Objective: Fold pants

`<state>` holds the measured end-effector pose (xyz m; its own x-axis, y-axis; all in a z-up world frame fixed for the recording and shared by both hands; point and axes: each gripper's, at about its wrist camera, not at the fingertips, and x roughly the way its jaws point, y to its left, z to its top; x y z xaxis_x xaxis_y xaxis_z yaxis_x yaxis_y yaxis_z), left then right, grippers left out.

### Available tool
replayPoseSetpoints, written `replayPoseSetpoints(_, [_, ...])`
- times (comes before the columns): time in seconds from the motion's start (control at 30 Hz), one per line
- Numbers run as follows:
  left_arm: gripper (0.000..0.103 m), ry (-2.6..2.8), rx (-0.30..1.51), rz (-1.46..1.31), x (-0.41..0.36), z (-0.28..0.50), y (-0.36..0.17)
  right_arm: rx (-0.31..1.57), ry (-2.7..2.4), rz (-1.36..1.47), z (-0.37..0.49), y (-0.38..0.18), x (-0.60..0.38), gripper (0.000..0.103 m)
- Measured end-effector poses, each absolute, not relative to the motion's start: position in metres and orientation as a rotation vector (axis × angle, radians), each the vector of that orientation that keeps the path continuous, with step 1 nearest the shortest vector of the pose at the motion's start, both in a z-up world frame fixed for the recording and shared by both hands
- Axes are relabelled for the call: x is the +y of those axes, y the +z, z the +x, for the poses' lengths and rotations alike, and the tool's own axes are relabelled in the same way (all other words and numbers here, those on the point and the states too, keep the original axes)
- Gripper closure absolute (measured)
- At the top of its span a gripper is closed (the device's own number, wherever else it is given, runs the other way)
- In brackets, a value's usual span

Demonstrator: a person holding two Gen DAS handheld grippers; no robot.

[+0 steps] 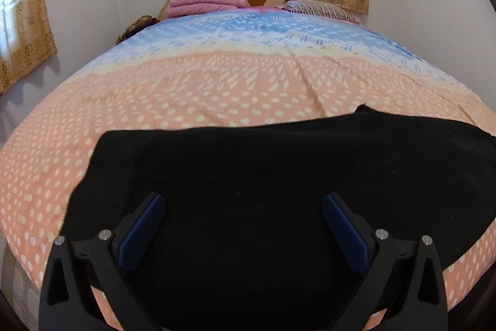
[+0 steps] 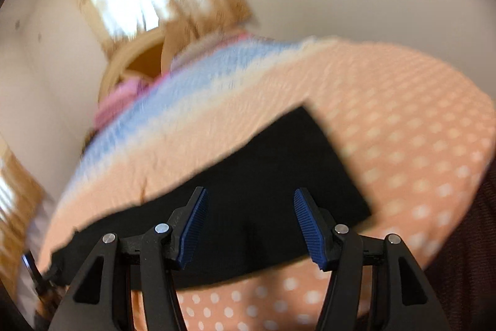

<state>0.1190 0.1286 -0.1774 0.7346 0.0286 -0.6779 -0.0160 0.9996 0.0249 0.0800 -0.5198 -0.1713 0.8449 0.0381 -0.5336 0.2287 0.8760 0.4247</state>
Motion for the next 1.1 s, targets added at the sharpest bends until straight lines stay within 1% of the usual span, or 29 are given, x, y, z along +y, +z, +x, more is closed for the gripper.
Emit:
replayPoseSetpoints(0.07, [0.000,0.048,0.732,0.040,0.132,0.116,-0.175,0.540,-0.136,0.542,0.070,-0.165,-0.537,0.044])
replayPoseSetpoints(0.23, [0.000,0.123,0.720,0.016,0.160,0.114,-0.174,0.556,-0.193,0.597,0.054,-0.171,-0.563,0.045])
replayPoseSetpoints(0.37, [0.000,0.166,0.724,-0.007,0.180,0.114,-0.181,0.564,-0.196,0.622,0.057,-0.179,-0.572,0.045])
replayPoseSetpoints(0.43, [0.000,0.165,0.714,-0.006,0.182,0.113,-0.184,0.590,-0.184,0.621,0.063,-0.185,-0.571,0.047])
replayPoseSetpoints(0.47, [0.000,0.165,0.709,-0.002,0.181,0.113,-0.185,0.598,-0.181,0.610,0.067,-0.188,-0.570,0.051])
replayPoseSetpoints(0.53, [0.000,0.167,0.704,0.003,0.180,0.114,-0.185,0.591,-0.181,0.594,0.068,-0.189,-0.567,0.053])
replayPoseSetpoints(0.63, [0.000,0.172,0.695,0.000,0.183,0.113,-0.184,0.596,-0.163,0.612,0.066,-0.193,-0.572,0.059])
replayPoseSetpoints(0.67, [0.000,0.175,0.692,-0.003,0.185,0.114,-0.184,0.596,-0.163,0.619,0.067,-0.195,-0.574,0.064])
replayPoseSetpoints(0.7, [0.000,0.175,0.689,-0.009,0.186,0.112,-0.184,0.592,-0.160,0.629,0.067,-0.198,-0.576,0.066])
replayPoseSetpoints(0.87, [0.000,0.164,0.680,-0.030,0.189,0.113,-0.187,0.581,-0.129,0.593,0.066,-0.200,-0.569,0.066])
replayPoseSetpoints(0.93, [0.000,0.158,0.683,-0.030,0.190,0.114,-0.187,0.595,-0.120,0.582,0.070,-0.201,-0.565,0.082])
replayPoseSetpoints(0.97, [0.000,0.154,0.684,-0.034,0.190,0.114,-0.187,0.595,-0.128,0.582,0.071,-0.202,-0.564,0.084])
replayPoseSetpoints(1.1, [0.000,0.148,0.675,-0.044,0.192,0.113,-0.186,0.536,-0.136,0.619,0.065,-0.197,-0.567,0.088])
